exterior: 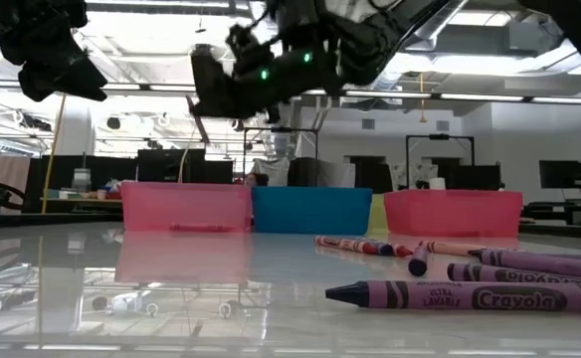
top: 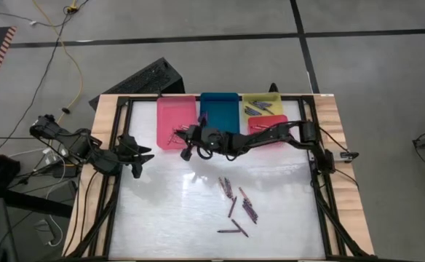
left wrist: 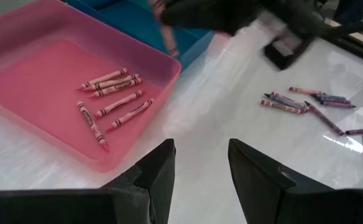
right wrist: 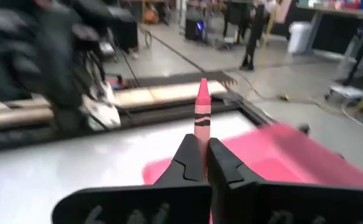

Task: Sort crayons
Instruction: Put the pink crayon into the pink bin

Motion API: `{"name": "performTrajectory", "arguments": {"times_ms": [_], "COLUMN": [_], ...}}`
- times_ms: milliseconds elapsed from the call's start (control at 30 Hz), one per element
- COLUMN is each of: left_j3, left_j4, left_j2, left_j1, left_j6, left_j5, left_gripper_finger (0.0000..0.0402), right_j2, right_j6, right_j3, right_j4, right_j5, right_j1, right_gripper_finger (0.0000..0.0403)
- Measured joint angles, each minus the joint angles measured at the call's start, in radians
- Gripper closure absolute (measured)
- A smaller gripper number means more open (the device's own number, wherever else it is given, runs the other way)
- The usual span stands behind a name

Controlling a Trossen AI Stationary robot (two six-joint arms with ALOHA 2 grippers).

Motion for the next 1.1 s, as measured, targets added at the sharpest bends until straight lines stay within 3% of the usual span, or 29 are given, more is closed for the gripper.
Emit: {"name": "performTrajectory", "arguments": {"times_ms": [600, 1100], "left_j3": [-0.001, -0.001], "left_j4": [0.002, 0.002], "left_j2": [0.000, 0.000], "left_j1": [0.000, 0.000], "left_j6": [-0.013, -0.013], "left_j5": [-0.018, -0.018], "left_gripper_finger": [0.0262, 0.0262], "right_j2": [0.120, 0.129], "right_j6": [0.119, 0.151], "right_j3": [0.000, -0.001], "right_j4": [-0.069, -0.115], "right_j5": [0.000, 0.001], "right_j1": [-0.038, -0.050], "right_gripper_finger": [0.0401, 0.0350]}}
